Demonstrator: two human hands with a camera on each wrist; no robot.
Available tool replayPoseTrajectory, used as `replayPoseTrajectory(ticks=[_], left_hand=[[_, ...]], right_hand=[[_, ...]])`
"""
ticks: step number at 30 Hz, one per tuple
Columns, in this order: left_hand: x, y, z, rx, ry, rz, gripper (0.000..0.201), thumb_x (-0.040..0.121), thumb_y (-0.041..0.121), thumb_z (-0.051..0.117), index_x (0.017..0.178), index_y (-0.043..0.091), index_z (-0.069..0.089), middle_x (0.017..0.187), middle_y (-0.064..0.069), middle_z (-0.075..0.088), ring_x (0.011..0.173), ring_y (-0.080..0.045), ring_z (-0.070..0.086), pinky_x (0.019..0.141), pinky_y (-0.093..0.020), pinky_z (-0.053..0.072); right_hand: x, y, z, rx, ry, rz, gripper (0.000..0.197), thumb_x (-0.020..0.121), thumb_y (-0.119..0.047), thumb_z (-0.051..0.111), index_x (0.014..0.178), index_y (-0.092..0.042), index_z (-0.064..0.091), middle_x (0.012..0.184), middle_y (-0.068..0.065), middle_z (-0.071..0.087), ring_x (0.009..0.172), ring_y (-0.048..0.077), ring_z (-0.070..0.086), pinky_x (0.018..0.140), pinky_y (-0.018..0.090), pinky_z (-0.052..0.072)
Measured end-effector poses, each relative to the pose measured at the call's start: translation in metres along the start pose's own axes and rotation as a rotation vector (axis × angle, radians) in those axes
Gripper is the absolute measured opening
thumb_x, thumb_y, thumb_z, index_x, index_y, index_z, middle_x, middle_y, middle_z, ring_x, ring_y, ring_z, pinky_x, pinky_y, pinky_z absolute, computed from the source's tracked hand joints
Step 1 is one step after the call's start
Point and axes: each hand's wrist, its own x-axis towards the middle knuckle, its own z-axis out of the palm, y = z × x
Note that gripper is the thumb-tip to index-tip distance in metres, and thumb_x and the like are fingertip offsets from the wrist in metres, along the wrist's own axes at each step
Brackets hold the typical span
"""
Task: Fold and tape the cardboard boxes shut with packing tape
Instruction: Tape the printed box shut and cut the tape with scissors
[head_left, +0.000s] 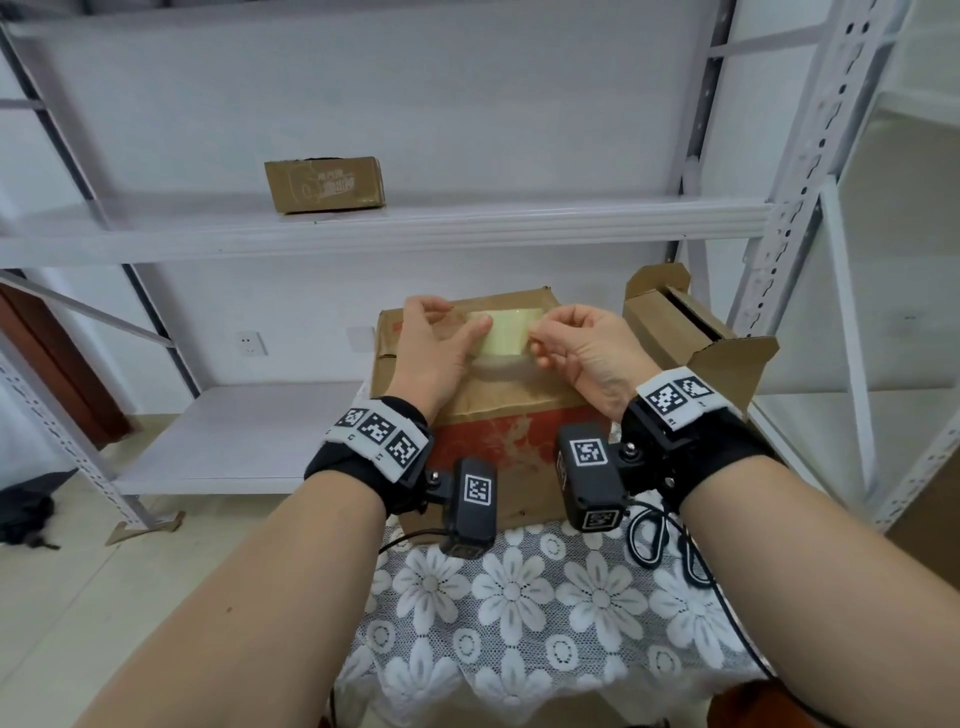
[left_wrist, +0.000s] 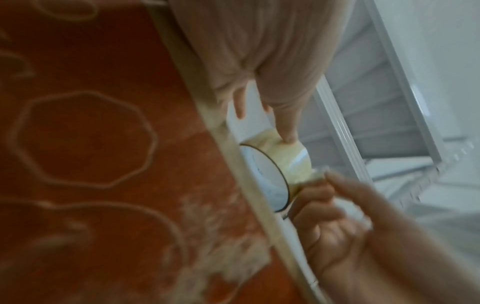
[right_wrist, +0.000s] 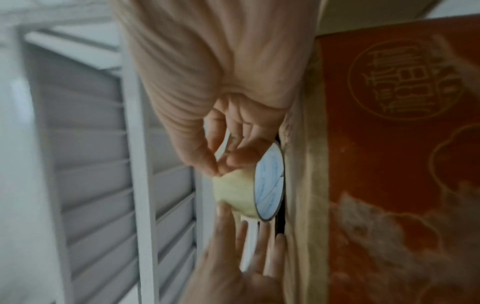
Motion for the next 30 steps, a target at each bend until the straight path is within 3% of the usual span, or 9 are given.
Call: replayPoseTrajectory(ticks=[4,8,11,13,16,20,26,28,30], left_hand=[[-0.002,-0.003,0.003,0.115,-0.01,0.073,0.018,0.071,0.047,0.068,0.08,0.041,0.053,0.108,-0.007,0.062,0.101,-0.023,0.06,0.093,-0.046,0.05],[-0.007,-0.001,0.004,0.119,-0.161,0.112,0.036,0.075,0.026,0.075,0.096,0.023,0.046,0.101,0.001,0.056,0.08,-0.015,0.057,0.077,-0.031,0.05],[-0.009,0.002,0.004,0.111,-0.229,0.104,0.071,0.056,0.052,0.082,0.102,0.02,0.04,0.106,0.0,0.059,0.085,-0.015,0.061,0.078,-0.031,0.051],[-0.008,0.003,0.003,0.142,-0.215,0.124,0.076,0.051,0.062,0.079,0.102,0.019,0.041,0.108,-0.001,0.058,0.089,-0.018,0.061,0.079,-0.034,0.052],[-0.008,0.0,0.005,0.146,-0.184,0.182,0.052,0.068,0.054,0.078,0.093,0.02,0.046,0.084,0.007,0.054,0.069,-0.012,0.048,0.063,-0.03,0.04],[-0.002,-0.006,0.005,0.189,-0.144,0.219,0.025,0.082,0.035,0.074,0.083,0.023,0.052,0.075,0.012,0.053,0.065,-0.007,0.044,0.066,-0.027,0.037],[0.0,0.0,0.001,0.164,-0.137,0.135,0.01,0.093,0.022,0.062,0.086,0.017,0.055,0.097,0.001,0.064,0.093,-0.015,0.056,0.083,-0.028,0.043],[0.001,0.003,-0.003,0.126,-0.139,0.096,0.011,0.096,0.023,0.057,0.088,0.016,0.054,0.101,0.0,0.062,0.099,-0.012,0.053,0.085,-0.025,0.038],[0.002,0.007,-0.006,0.069,-0.152,0.053,0.012,0.098,0.023,0.053,0.087,0.019,0.052,0.092,0.001,0.06,0.092,-0.012,0.052,0.082,-0.024,0.039]], right_hand=[[-0.002,-0.002,0.014,-0.364,0.076,-0.138,0.022,0.081,0.005,0.066,0.086,-0.013,0.053,0.068,0.003,0.056,0.044,0.004,0.048,0.043,0.018,0.04],[-0.001,-0.005,0.021,-0.469,0.074,-0.191,0.02,0.081,0.007,0.064,0.094,-0.007,0.055,0.063,0.0,0.052,0.037,-0.004,0.046,0.04,0.009,0.035],[0.0,-0.007,0.026,-0.479,0.076,-0.177,0.02,0.081,0.007,0.065,0.091,-0.008,0.056,0.063,0.0,0.053,0.041,-0.004,0.049,0.039,0.01,0.037],[0.0,-0.008,0.029,-0.441,0.072,-0.155,0.021,0.081,0.008,0.065,0.087,-0.01,0.055,0.065,0.002,0.054,0.04,-0.004,0.051,0.037,0.01,0.036],[0.0,-0.009,0.031,-0.394,0.094,-0.151,0.021,0.081,0.009,0.064,0.081,-0.009,0.054,0.065,0.004,0.052,0.033,-0.004,0.047,0.035,0.008,0.033],[0.003,-0.008,0.034,-0.398,0.133,-0.148,0.021,0.081,0.007,0.065,0.078,-0.011,0.055,0.067,0.003,0.055,0.038,-0.004,0.049,0.039,0.007,0.035],[0.003,-0.009,0.029,-0.326,0.108,-0.188,0.018,0.081,-0.017,0.074,0.091,-0.011,0.06,0.083,0.006,0.064,0.068,0.011,0.059,0.06,0.02,0.051],[0.012,-0.006,0.022,-0.524,0.227,-0.289,0.02,0.083,-0.011,0.068,0.101,-0.014,0.059,0.094,0.004,0.061,0.083,0.013,0.058,0.078,0.031,0.054],[0.023,0.0,0.016,-0.851,0.156,-0.269,0.046,0.08,-0.009,0.068,0.122,-0.014,0.053,0.118,0.005,0.055,0.108,0.016,0.052,0.098,0.038,0.046]])
